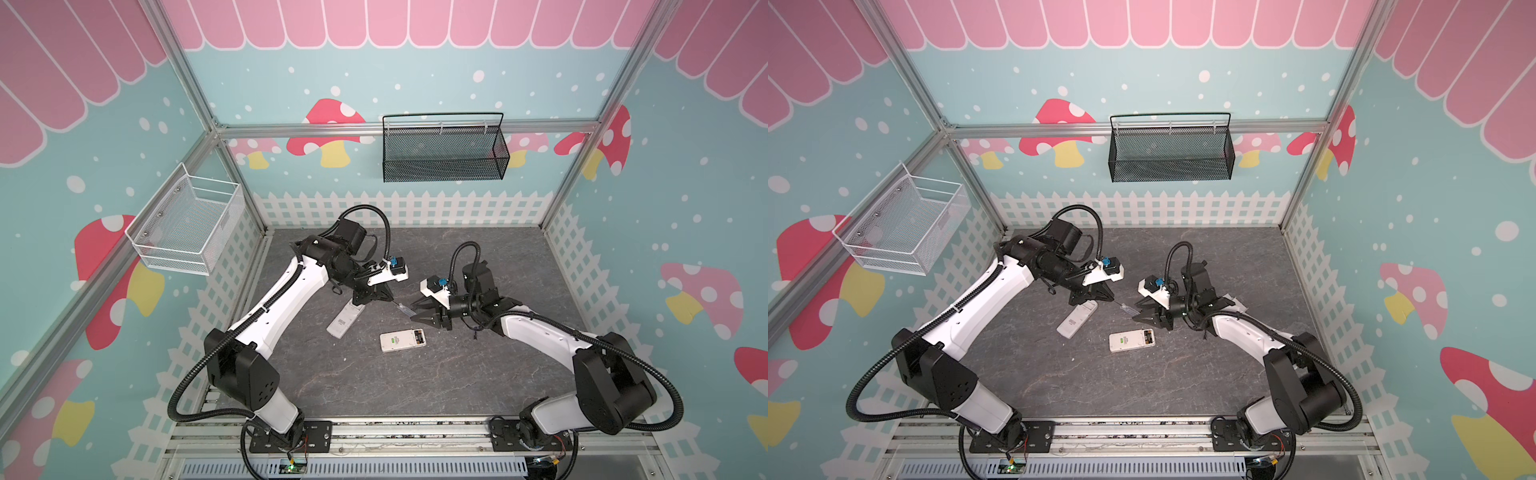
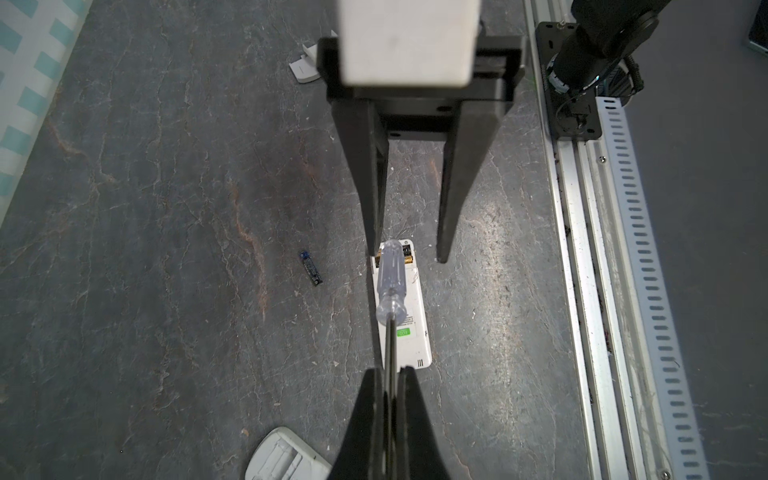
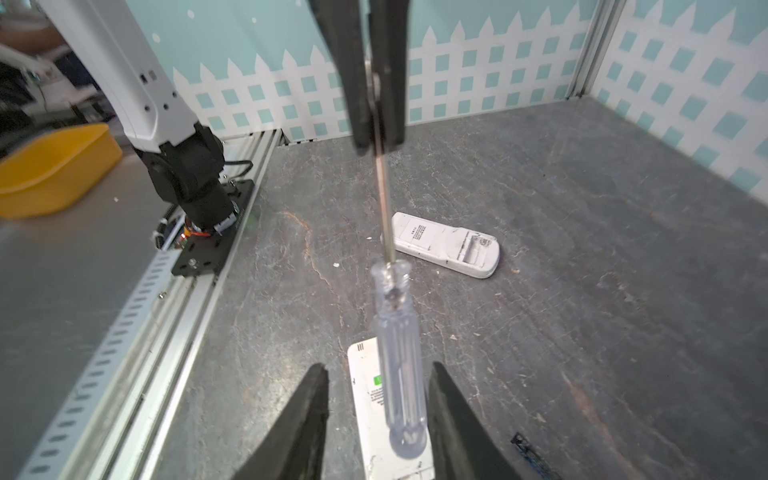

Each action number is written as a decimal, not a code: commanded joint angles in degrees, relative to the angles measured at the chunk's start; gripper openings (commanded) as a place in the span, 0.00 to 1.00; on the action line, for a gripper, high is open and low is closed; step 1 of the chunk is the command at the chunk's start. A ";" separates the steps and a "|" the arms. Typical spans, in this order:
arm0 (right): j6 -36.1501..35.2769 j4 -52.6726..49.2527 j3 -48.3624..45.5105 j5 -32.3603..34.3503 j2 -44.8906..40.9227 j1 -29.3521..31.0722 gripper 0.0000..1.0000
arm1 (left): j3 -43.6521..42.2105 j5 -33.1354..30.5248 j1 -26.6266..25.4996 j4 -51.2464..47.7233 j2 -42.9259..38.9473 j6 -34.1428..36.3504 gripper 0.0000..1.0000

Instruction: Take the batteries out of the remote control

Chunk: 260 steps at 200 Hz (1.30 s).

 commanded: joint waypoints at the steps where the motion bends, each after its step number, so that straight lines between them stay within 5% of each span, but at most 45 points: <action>1: 4.73 9.75 -4.50 3.14 -3.52 -0.07 0.57 | -0.85 0.84 2.83 2.90 -1.60 -3.58 0.00; 72: 28.22 39.71 -14.98 16.43 -5.65 -0.32 0.60 | -6.80 16.65 11.76 15.88 -5.68 -23.39 0.00; 129: 45.89 49.55 -7.85 6.01 6.70 -0.47 0.60 | -18.54 25.64 16.88 35.57 -9.61 -45.17 0.00; 154: 48.36 51.97 -6.00 5.37 9.23 -0.73 0.60 | -25.15 28.86 18.38 50.15 -10.89 -58.61 0.00; 183: 51.32 54.24 -3.95 4.24 11.57 -0.86 0.59 | -27.74 31.22 18.62 55.11 -10.86 -61.78 0.00; 260: 59.43 59.13 3.18 -0.14 17.35 -0.83 0.50 | -38.95 34.43 17.65 94.36 -9.96 -89.60 0.00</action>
